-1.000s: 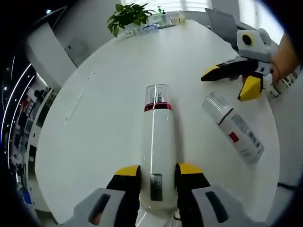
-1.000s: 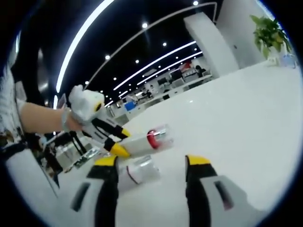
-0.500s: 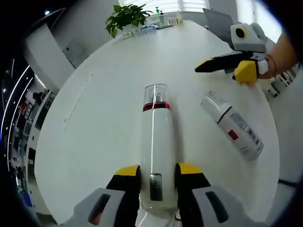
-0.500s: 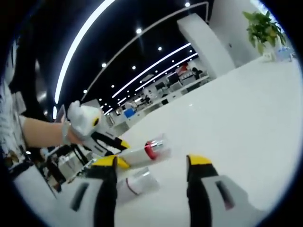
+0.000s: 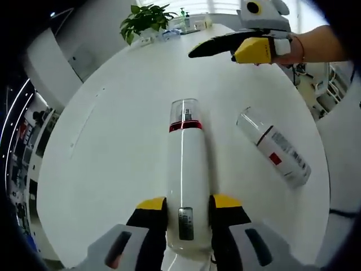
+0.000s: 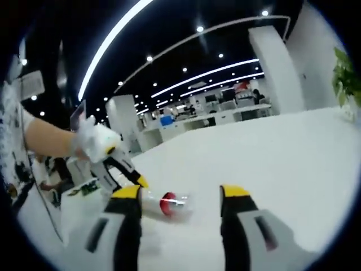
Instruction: Arrange the skincare products in the storage area until every visible bottle or jar stands upright without overlapping.
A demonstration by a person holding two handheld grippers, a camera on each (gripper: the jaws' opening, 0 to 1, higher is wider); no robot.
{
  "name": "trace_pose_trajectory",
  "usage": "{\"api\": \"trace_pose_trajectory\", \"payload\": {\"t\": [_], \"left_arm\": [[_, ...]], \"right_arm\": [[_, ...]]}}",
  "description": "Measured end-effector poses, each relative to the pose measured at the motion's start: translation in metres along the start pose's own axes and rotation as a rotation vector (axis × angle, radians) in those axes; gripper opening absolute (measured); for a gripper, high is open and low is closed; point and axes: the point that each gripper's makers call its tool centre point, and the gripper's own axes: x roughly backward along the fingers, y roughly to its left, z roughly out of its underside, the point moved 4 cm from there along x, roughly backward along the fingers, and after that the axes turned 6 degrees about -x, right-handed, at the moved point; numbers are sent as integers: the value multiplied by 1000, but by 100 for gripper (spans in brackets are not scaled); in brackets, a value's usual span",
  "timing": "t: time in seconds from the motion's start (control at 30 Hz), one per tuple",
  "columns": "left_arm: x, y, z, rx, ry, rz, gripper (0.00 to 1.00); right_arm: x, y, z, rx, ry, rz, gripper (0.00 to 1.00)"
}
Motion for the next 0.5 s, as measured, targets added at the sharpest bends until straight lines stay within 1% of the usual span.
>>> {"api": "trace_pose_trajectory", "payload": {"t": [0.17,0.2,0.27,0.4,0.47,0.5], "left_arm": [[0,0,0,0,-4,17,29],[0,0,0,-5,-4,19,29],[0,0,0,-13,-5,23,29],[-1,0,0,-25,-13,33,29],[-1,-1,0,-31,-19,37,29],[-1,-1,-1,-36,-20,41,29]], "right_arm": [[-12,-6,-2,67,65,-43,54],[-15,-5,-3,102,80,-61,54],[-19,-5,-2,118,107,-90,53],[-30,1,3,183,192,-153,52],[-33,6,9,215,246,-186,49],[-35,8,14,226,284,-205,48]]}}
